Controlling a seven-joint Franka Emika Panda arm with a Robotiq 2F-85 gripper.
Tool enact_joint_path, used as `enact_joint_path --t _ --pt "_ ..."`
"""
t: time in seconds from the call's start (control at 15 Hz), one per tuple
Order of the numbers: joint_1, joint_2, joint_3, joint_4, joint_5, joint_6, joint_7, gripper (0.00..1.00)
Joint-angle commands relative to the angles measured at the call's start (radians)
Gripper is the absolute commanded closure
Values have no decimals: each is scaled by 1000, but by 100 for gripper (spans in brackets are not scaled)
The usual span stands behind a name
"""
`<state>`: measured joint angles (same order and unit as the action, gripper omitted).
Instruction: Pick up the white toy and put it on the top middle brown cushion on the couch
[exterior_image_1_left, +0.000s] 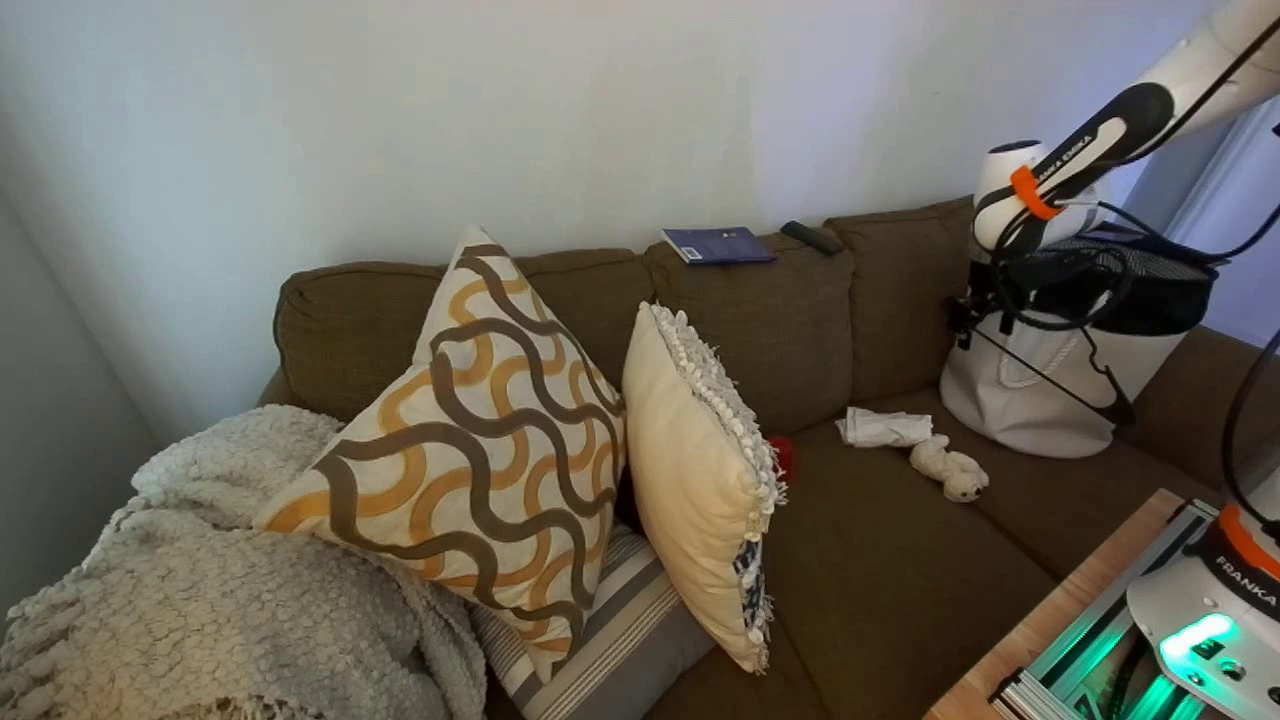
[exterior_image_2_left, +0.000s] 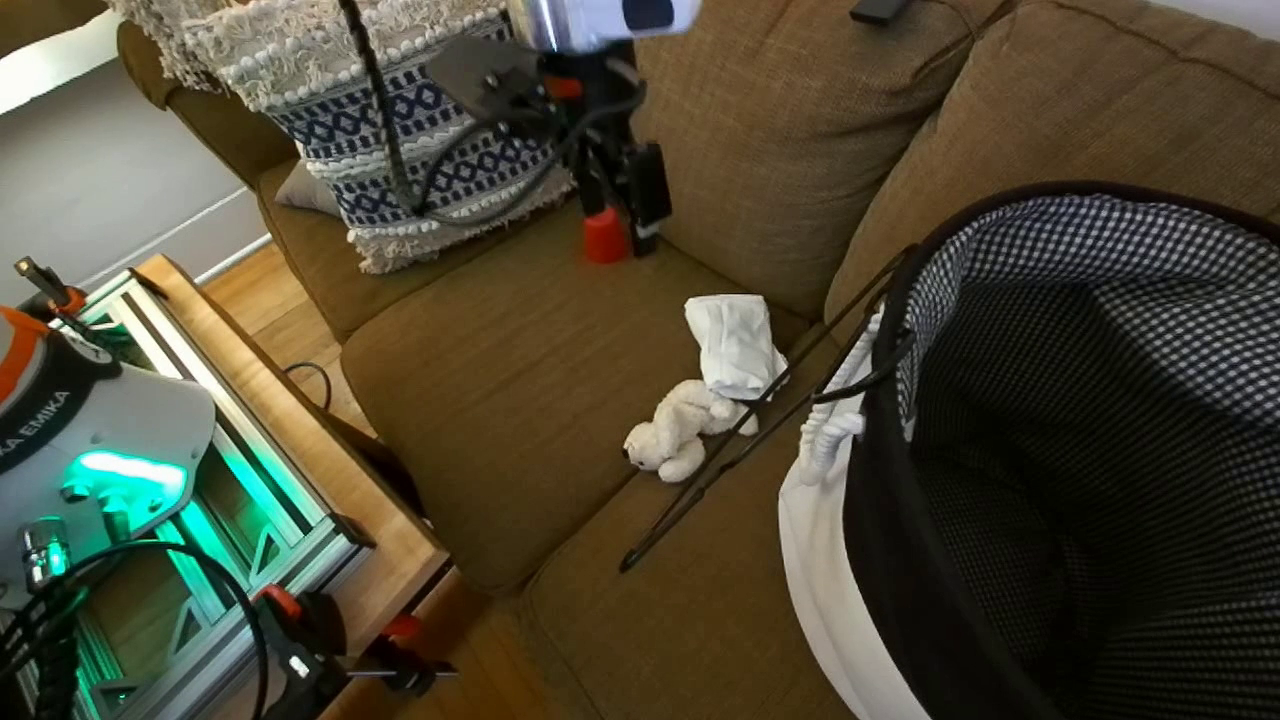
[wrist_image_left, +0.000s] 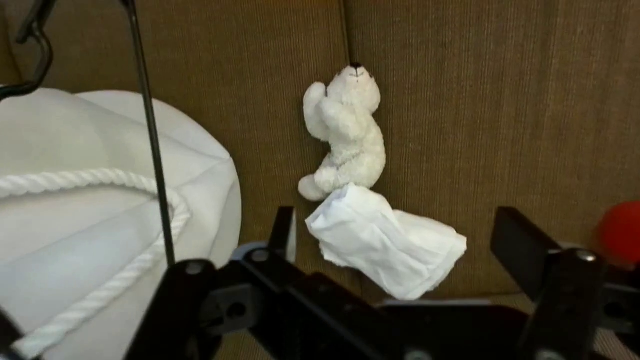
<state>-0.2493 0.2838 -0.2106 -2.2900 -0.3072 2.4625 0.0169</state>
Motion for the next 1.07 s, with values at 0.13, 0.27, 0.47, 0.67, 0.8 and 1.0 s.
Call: enact_joint_path --t 0.13,0.27,0.47,0.67,0.8,1.0 --pt "-26 345 4 219 111 -100 -93 0" --pt "-5 296 -13 155 92 -51 -67 0" --pt "-6 352 -10 207 98 -70 -71 0" --pt "3 314 -15 128 101 98 -22 0" --pt "7 378 -19 158 121 181 16 0" --pt "1 522 -37 224 151 255 66 0"
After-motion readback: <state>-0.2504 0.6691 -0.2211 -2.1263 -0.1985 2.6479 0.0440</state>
